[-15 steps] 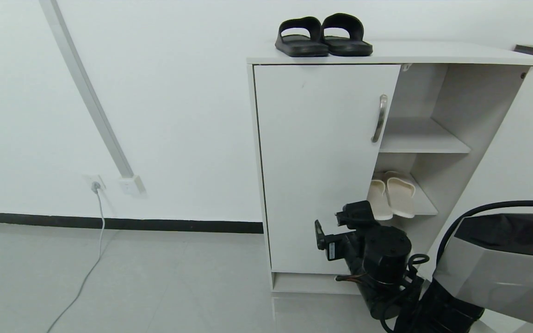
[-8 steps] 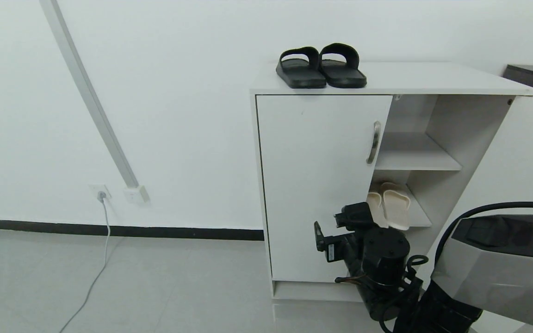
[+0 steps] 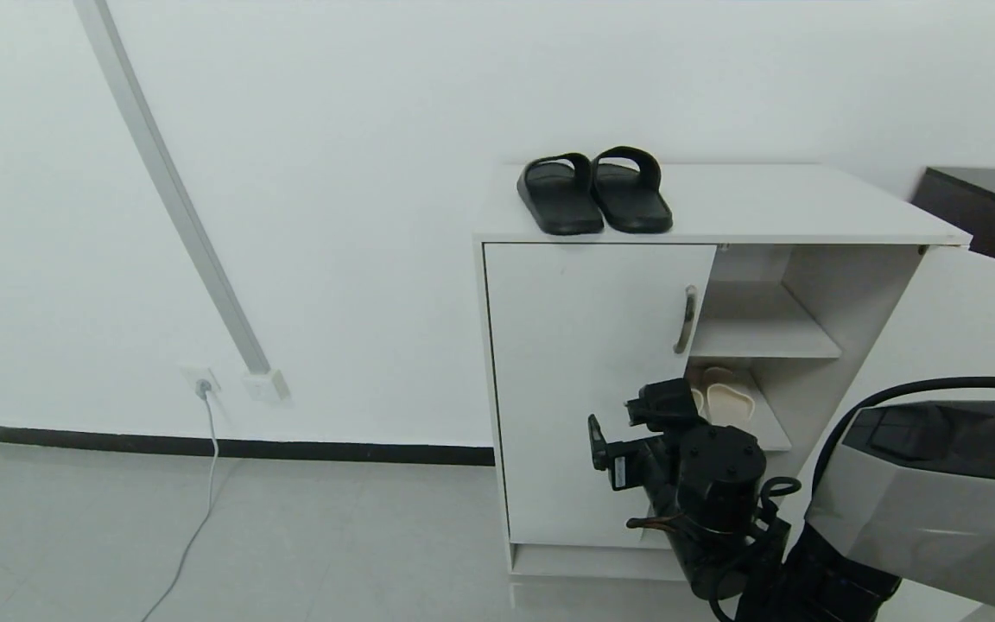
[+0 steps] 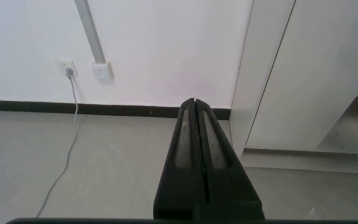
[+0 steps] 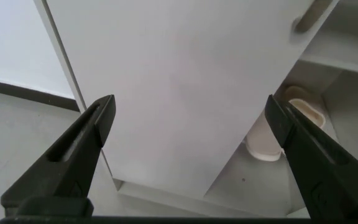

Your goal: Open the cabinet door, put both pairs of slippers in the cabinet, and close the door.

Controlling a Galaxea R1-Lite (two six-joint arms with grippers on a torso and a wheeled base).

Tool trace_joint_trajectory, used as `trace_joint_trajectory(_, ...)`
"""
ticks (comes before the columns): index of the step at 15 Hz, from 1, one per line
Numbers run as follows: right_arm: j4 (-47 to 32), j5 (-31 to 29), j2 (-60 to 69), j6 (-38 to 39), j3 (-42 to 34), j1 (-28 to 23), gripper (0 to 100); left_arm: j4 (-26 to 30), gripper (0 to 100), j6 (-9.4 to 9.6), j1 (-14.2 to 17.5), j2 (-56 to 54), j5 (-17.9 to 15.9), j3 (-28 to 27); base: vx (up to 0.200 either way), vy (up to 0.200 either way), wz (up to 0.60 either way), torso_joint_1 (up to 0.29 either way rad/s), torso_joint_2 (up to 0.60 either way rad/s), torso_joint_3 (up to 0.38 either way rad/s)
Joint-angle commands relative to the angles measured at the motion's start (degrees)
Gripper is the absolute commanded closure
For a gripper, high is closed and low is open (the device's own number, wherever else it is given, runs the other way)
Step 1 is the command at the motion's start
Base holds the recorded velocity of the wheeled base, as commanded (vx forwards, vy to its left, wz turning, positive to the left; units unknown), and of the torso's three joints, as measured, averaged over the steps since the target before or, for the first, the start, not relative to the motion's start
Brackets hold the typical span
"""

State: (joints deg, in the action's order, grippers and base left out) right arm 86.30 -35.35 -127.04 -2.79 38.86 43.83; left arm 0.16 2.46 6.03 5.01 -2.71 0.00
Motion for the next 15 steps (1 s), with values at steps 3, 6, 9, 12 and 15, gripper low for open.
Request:
trace_joint_trajectory(3,0.0,0.0,-0.2,0.0,0.0,0.1,0,0.0,100,0.00,0.0,0.1,0.0,-0.1,0.000,0.000,0.00,0.178,-0.49,-0.315)
trace_joint_trajectory(6,-0.1,0.0,-0.2,0.0,0.0,0.1,0,0.0,100,0.00,0.0,0.1,0.0,0.0,0.000,0.000,0.00,0.196,-0.51,-0.315)
trace_joint_trajectory(9,0.0,0.0,-0.4,0.0,0.0,0.1,0,0.0,100,0.00,0.0,0.1,0.0,0.0,0.000,0.000,0.00,0.220,-0.53,-0.302)
trace_joint_trajectory(12,0.0,0.0,-0.4,0.0,0.0,0.1,0,0.0,100,0.00,0.0,0.1,0.0,0.0,0.000,0.000,0.00,0.240,-0.55,-0.326)
trace_joint_trajectory(15,0.0,0.0,-0.6,0.0,0.1,0.1,0,0.0,100,0.00,0.0,0.1,0.0,0.0,0.000,0.000,0.00,0.258,-0.58,-0.331)
